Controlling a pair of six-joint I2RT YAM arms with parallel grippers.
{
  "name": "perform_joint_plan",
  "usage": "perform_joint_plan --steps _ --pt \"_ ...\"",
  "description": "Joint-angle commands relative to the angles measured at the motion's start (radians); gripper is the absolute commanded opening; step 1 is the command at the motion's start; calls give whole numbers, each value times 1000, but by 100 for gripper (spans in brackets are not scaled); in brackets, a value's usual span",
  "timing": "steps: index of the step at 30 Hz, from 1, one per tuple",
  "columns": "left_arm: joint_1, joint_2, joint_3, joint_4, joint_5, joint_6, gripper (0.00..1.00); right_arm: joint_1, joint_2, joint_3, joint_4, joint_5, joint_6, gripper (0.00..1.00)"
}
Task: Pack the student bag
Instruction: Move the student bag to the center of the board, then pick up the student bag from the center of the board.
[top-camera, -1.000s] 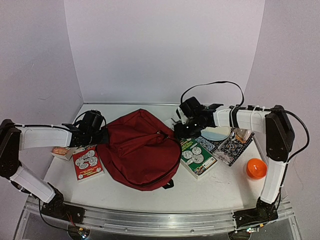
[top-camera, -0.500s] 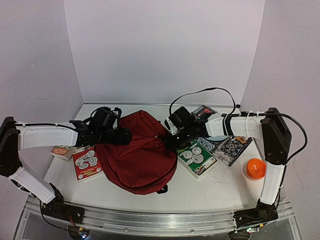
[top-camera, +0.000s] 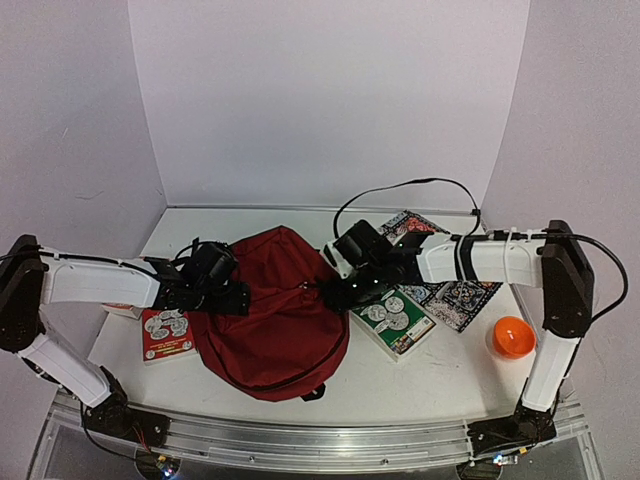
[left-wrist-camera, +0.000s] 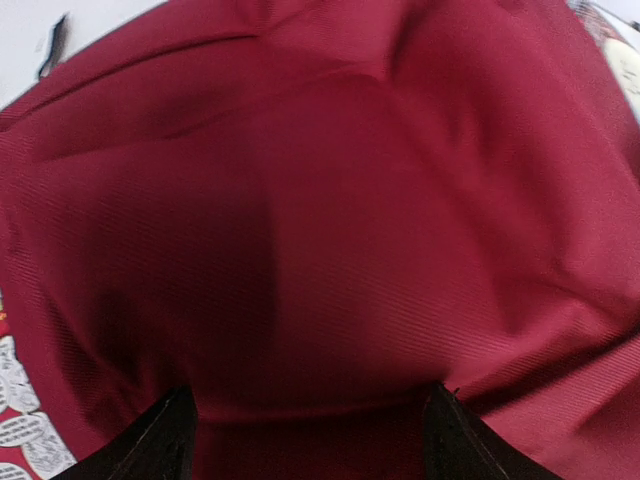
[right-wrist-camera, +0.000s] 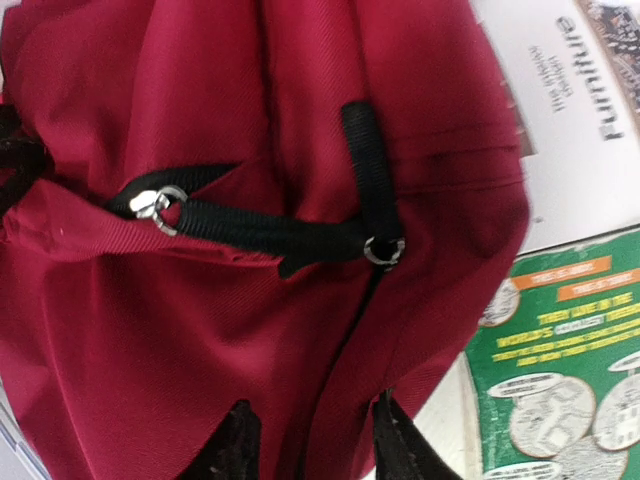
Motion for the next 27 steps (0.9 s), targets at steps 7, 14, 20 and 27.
perform_joint_plan --steps 7,14,20,27 --pt "20 43 17 -42 -113 0 74 -89 55 132 -30 111 -47 55" --pt "33 109 37 -13 -122 28 74 -123 178 229 -4 38 -77 58" --pt "106 151 64 59 -90 81 73 -132 245 259 -2 23 -85 49" --pt "180 241 165 120 -80 162 73 -133 134 191 25 -96 -70 2"
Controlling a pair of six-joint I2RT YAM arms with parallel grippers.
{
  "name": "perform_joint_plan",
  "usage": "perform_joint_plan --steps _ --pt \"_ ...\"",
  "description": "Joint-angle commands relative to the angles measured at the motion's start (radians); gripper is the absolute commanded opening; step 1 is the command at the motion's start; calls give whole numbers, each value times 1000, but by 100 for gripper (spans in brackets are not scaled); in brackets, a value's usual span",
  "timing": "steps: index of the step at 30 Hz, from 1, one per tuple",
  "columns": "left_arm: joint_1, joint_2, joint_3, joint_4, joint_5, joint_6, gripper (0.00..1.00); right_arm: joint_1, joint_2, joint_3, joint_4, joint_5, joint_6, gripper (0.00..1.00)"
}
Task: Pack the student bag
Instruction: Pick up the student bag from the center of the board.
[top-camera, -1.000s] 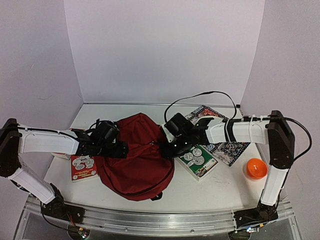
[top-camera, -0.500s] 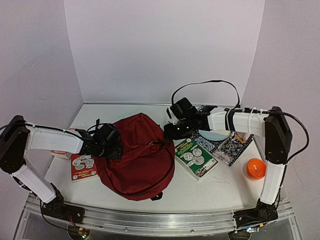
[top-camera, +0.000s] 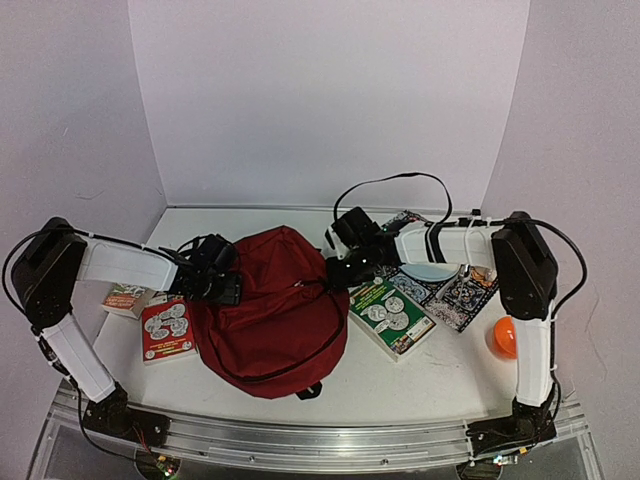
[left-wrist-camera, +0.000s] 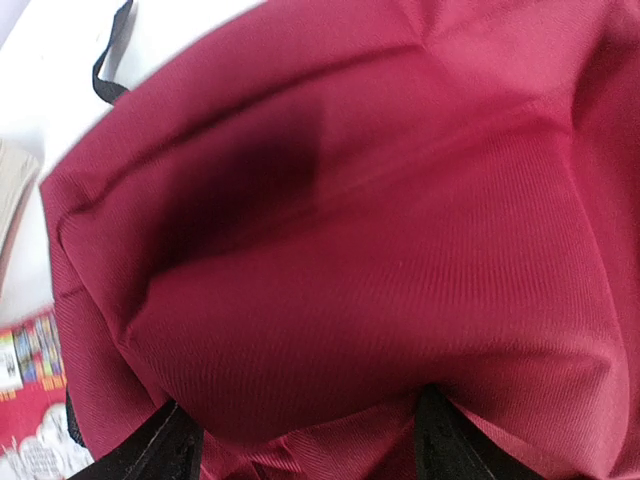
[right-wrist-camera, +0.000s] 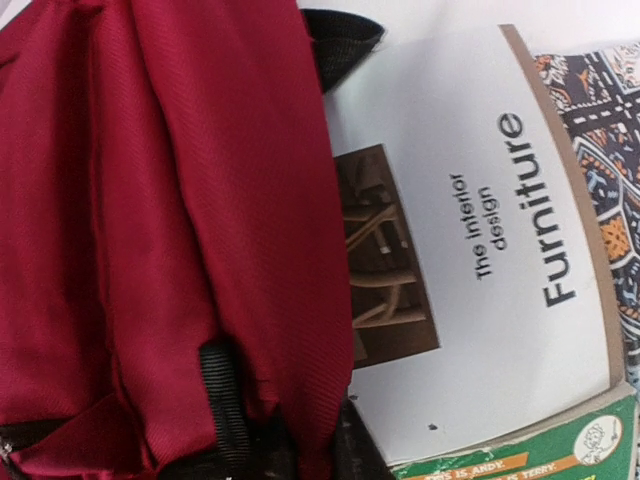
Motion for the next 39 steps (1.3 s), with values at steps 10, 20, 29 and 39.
perform_joint_plan --steps 10,20,29,39 --pt "49 91 246 94 102 106 75 2 -272 -165 183 -266 49 0" --pt "16 -127 190 114 417 -20 80 5 -233 -159 247 -322 38 0" --pt "-47 -37 254 193 606 -111 81 11 -222 -150 254 -321 17 0" --pt "-120 2 279 263 678 -152 64 14 -213 -142 254 -310 16 0"
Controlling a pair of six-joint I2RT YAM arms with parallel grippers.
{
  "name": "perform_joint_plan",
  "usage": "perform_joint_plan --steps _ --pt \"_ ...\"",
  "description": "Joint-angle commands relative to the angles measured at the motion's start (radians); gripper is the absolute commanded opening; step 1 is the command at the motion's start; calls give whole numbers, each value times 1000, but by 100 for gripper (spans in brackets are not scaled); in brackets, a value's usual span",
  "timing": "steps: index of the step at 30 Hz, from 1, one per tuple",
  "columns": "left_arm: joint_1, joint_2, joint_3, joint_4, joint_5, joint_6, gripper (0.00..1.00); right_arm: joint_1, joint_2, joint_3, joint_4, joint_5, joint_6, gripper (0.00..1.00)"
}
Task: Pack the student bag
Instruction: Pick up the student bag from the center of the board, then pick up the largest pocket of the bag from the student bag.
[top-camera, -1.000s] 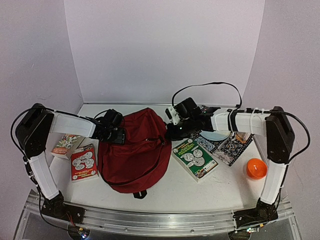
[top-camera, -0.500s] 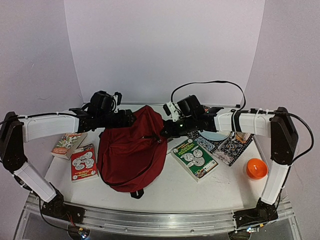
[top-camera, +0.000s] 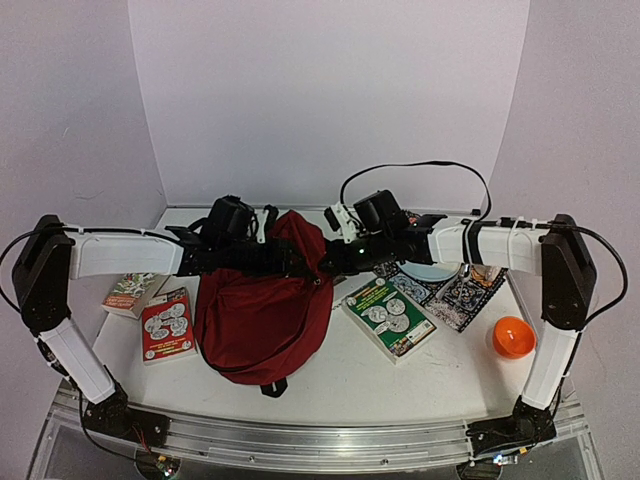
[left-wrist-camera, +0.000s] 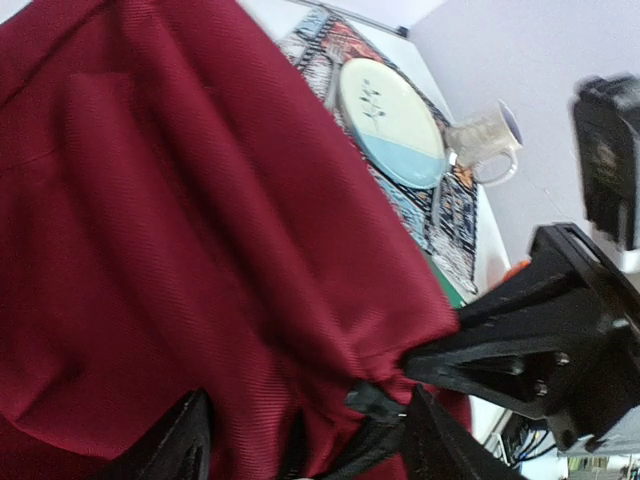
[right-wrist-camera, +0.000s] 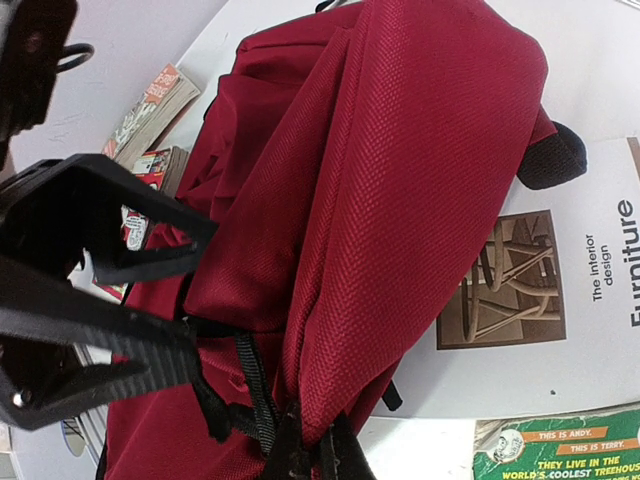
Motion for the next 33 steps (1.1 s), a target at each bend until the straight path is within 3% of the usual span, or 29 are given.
perform_joint_plan --steps 1,9,17,25,33 --pt "-31 11 64 82 65 -15 60 13 24 32 52 -20 -14 0" --pt "-37 7 94 84 78 38 43 17 32 40 53 -19 -14 0" --pt "-39 -59 90 43 1 101 49 17 16 31 52 -4 -12 0" --pt "-61 -47 134 -6 52 200 44 17 6 32 52 4 -15 0" --pt "-63 17 203 -100 4 254 43 17 3 32 52 -3 -12 0"
